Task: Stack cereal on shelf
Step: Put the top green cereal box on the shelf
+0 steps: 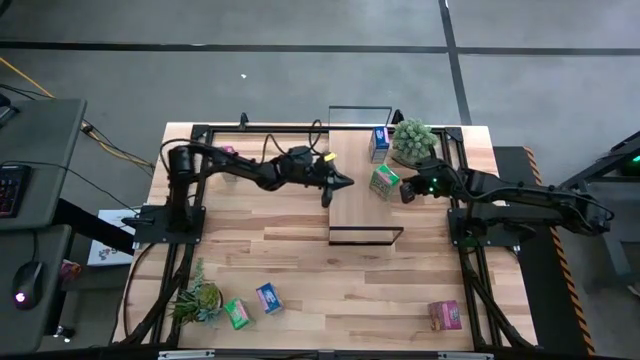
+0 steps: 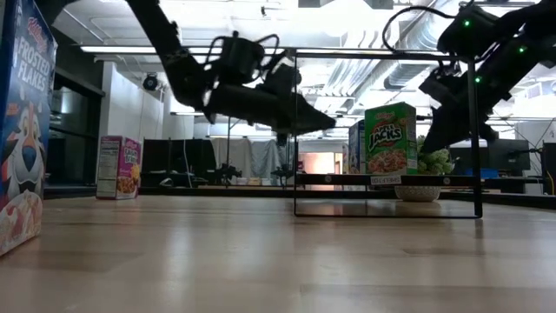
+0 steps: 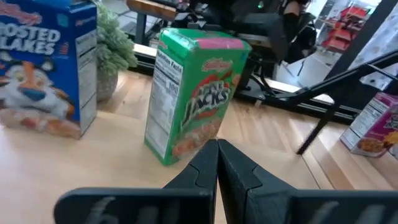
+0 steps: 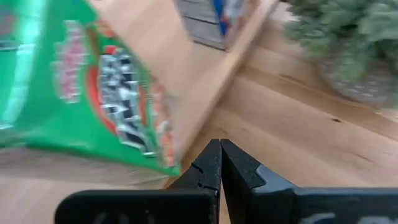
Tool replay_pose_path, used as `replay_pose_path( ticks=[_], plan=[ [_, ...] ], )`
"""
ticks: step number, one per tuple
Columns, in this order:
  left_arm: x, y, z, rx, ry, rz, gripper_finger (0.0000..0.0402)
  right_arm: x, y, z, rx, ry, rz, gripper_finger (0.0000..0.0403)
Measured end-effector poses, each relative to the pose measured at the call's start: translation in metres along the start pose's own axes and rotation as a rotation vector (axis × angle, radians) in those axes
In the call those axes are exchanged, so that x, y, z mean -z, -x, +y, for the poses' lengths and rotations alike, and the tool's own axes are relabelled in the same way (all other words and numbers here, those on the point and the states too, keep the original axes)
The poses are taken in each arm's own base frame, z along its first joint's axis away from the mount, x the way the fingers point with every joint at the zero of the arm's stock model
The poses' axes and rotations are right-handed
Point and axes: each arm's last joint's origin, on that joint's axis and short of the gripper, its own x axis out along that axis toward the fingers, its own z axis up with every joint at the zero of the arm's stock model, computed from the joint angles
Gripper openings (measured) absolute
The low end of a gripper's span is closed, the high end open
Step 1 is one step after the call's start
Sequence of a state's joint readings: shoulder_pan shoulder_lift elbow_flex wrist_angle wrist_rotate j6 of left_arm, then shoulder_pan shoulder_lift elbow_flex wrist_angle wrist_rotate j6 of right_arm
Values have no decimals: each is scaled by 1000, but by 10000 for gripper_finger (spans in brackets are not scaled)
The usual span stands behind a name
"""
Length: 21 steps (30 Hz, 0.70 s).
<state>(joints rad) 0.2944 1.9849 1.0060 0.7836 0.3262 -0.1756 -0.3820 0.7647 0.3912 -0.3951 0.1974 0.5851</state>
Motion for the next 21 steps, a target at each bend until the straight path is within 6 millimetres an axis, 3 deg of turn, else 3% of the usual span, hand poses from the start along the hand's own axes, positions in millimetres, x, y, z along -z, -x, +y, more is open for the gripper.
replay_pose_path(
  ticks=[7, 21],
  plan=[
    [5, -28, -1, 22, 9, 4, 0, -2, 0, 3, -44, 21, -11, 0],
    [11, -52, 2, -53, 8, 26, 0, 1, 2, 12, -112, 66, -1, 0]
  ],
)
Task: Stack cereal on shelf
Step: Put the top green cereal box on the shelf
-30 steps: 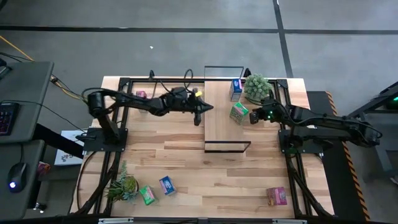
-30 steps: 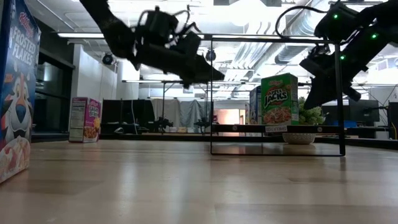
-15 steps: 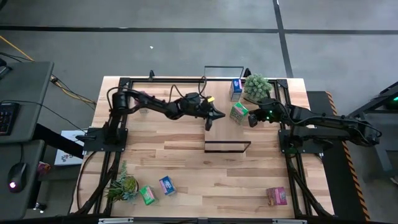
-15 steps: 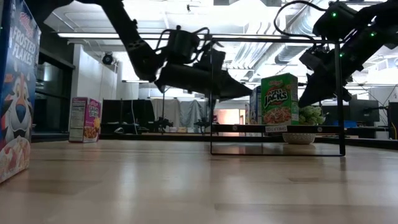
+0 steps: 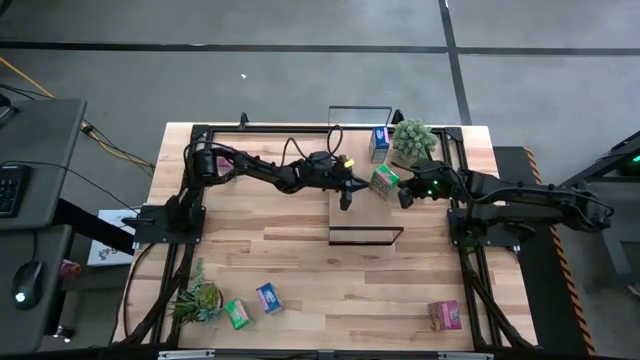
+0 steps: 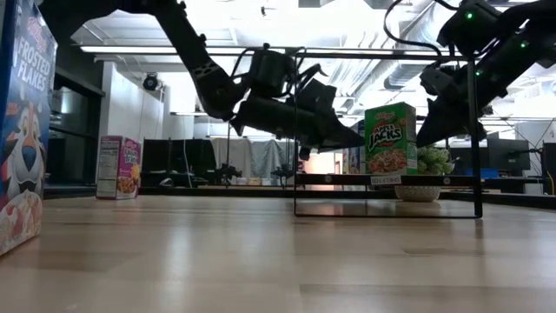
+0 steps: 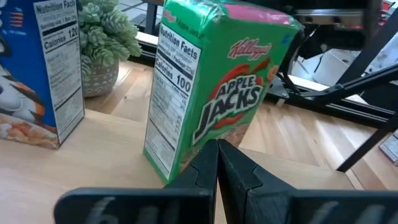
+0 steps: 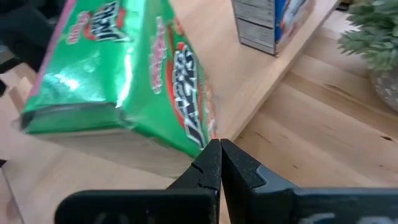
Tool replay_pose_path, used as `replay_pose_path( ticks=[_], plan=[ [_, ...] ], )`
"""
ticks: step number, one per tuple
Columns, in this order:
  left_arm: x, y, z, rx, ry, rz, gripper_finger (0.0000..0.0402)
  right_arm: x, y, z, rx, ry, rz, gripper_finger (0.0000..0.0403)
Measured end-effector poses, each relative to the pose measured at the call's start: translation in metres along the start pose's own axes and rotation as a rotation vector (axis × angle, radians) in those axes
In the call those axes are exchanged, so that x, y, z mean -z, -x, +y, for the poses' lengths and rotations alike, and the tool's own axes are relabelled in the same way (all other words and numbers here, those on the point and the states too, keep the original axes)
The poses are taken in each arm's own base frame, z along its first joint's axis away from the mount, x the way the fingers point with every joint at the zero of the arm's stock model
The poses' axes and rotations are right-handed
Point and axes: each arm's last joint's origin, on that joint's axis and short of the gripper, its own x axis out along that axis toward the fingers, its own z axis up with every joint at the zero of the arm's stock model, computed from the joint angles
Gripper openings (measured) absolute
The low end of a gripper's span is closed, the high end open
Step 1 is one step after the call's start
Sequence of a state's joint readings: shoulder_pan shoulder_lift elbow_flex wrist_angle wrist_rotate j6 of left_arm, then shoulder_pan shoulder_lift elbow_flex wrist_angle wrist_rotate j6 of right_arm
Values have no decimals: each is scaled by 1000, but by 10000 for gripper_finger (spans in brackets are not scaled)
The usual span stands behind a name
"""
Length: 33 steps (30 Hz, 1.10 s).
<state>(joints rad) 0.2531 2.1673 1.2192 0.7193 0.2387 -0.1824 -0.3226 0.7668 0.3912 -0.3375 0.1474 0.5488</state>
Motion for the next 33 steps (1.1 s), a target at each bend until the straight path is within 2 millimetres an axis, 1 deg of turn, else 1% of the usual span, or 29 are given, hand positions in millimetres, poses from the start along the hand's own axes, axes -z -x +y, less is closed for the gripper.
replay_pose_path(
  ticks=[8, 12, 18, 24, 29, 33],
  plan=[
    [-11, -4, -1, 4, -11, -34, 0, 3, 1, 8, -42, 33, 3, 0],
    [-9, -5, 1, -54, -34, -17, 0, 4, 2, 11, -58, 30, 4, 0],
    [-9, -5, 2, -83, -37, -22, 0, 2, 2, 14, -93, 33, -25, 0],
    [-10, -4, 4, -133, -40, -32, 0, 1, 2, 15, -103, 31, -25, 0],
    [-10, -4, 6, -208, -51, -43, 0, 1, 2, 15, -108, 30, -33, 0],
    [-11, -4, 6, -222, -56, -52, 0, -1, 3, 17, -123, 27, -53, 0]
  ],
)
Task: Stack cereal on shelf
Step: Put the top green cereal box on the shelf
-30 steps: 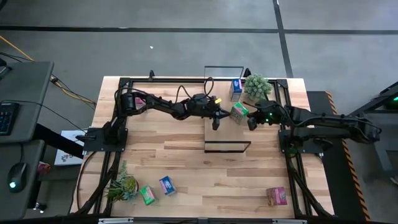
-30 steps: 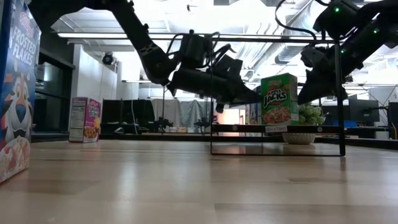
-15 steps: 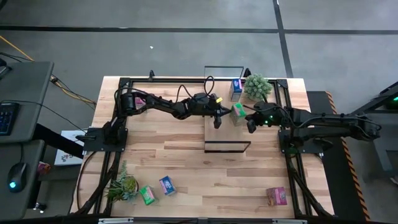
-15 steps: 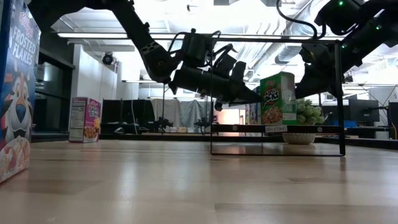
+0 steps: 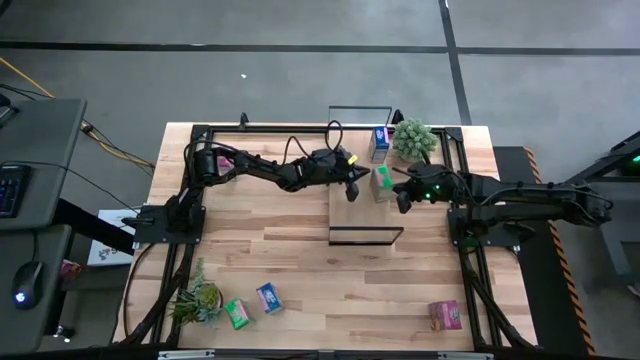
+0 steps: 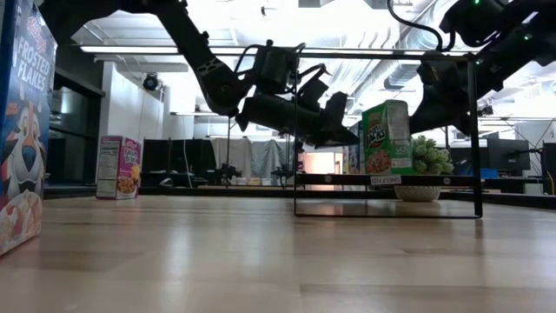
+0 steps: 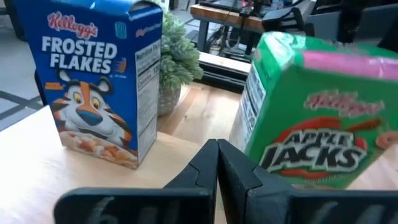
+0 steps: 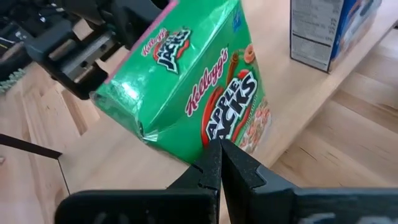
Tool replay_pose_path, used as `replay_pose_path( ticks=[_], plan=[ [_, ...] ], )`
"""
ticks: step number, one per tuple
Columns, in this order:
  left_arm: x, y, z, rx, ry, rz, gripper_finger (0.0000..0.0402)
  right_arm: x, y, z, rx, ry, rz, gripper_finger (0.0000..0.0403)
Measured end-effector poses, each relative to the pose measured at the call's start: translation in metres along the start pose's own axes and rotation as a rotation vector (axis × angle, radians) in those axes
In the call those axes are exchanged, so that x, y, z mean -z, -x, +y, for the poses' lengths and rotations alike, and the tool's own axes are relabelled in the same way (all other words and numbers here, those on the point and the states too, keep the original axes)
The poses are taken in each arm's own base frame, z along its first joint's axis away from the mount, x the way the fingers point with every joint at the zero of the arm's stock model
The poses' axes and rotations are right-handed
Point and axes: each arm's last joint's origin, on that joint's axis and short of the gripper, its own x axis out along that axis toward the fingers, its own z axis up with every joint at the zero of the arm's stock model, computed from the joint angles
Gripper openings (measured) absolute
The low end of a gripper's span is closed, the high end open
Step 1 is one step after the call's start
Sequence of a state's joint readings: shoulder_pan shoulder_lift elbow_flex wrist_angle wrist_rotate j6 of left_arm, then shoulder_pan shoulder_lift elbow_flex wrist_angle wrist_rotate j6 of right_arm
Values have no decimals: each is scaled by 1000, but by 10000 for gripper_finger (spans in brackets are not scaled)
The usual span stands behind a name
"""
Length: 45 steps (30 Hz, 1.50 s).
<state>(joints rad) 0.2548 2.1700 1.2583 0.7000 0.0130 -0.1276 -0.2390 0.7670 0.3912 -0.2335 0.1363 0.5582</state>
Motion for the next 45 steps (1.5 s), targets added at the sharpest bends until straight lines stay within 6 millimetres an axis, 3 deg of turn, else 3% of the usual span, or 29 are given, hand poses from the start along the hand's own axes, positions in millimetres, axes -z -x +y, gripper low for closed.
replay_pose_path(
  ticks=[45],
  plan=[
    [1, 1, 8, 222, -29, 44, 0, 0, 0, 1, -28, -3, 10, 0]
  ],
)
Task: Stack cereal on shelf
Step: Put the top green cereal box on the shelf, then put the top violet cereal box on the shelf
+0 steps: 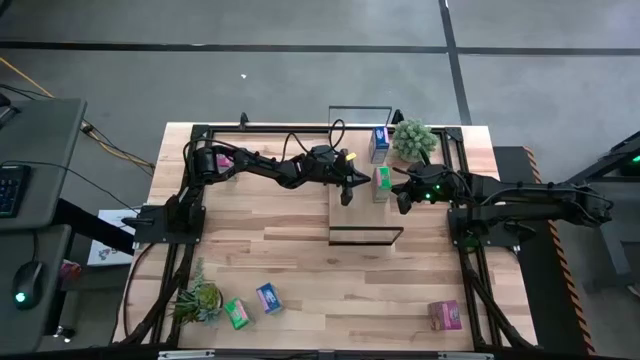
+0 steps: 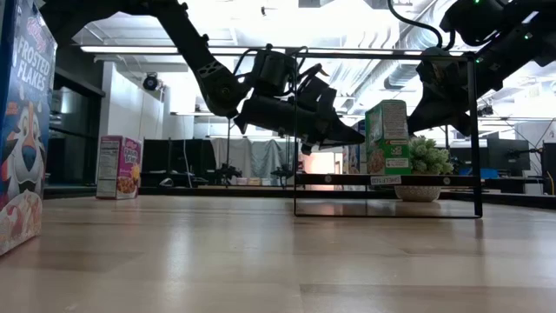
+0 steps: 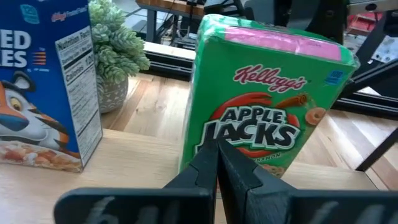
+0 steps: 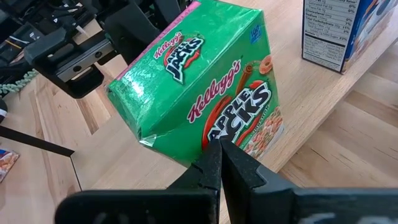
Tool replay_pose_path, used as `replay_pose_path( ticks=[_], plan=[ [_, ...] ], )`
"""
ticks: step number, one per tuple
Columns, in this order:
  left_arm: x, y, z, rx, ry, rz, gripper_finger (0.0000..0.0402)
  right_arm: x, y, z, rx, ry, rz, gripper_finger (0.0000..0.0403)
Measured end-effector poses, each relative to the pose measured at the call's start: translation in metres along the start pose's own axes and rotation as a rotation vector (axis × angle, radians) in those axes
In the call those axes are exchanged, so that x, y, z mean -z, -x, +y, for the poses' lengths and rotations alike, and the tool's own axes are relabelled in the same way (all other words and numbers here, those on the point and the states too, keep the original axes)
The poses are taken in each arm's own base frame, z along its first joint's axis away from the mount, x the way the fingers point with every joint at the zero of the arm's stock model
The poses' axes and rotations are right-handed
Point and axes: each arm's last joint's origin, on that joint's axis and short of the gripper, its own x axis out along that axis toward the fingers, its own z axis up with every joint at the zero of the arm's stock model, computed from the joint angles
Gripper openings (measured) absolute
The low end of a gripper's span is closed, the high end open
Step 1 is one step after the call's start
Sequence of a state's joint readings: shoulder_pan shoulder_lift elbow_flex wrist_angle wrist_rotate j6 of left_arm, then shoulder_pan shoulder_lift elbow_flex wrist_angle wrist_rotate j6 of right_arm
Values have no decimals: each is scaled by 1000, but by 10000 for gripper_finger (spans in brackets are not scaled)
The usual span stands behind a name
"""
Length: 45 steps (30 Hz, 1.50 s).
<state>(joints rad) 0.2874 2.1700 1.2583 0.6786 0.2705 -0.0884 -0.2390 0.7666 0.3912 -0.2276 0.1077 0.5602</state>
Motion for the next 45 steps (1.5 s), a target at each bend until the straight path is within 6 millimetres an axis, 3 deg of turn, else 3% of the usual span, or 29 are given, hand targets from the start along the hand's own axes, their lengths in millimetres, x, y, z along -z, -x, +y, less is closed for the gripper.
replay_pose_path(
  ticks=[19, 25, 30, 36, 45],
  plan=[
    [-5, 4, 6, -35, -27, -6, 0, 1, 1, -1, -4, 12, 18, 0],
    [-37, 27, 18, -88, 2, 38, 0, 6, 10, -6, 67, -3, 33, 0],
    [-53, 40, 5, -66, -45, 41, 0, 8, 24, -11, 119, -18, -13, 0],
    [-51, 65, -14, -35, -92, -14, 0, 6, 43, -17, 166, -48, -134, 0],
    [-48, 138, -25, -66, -94, -276, 0, 4, 53, -18, 171, -47, -218, 0]
  ],
)
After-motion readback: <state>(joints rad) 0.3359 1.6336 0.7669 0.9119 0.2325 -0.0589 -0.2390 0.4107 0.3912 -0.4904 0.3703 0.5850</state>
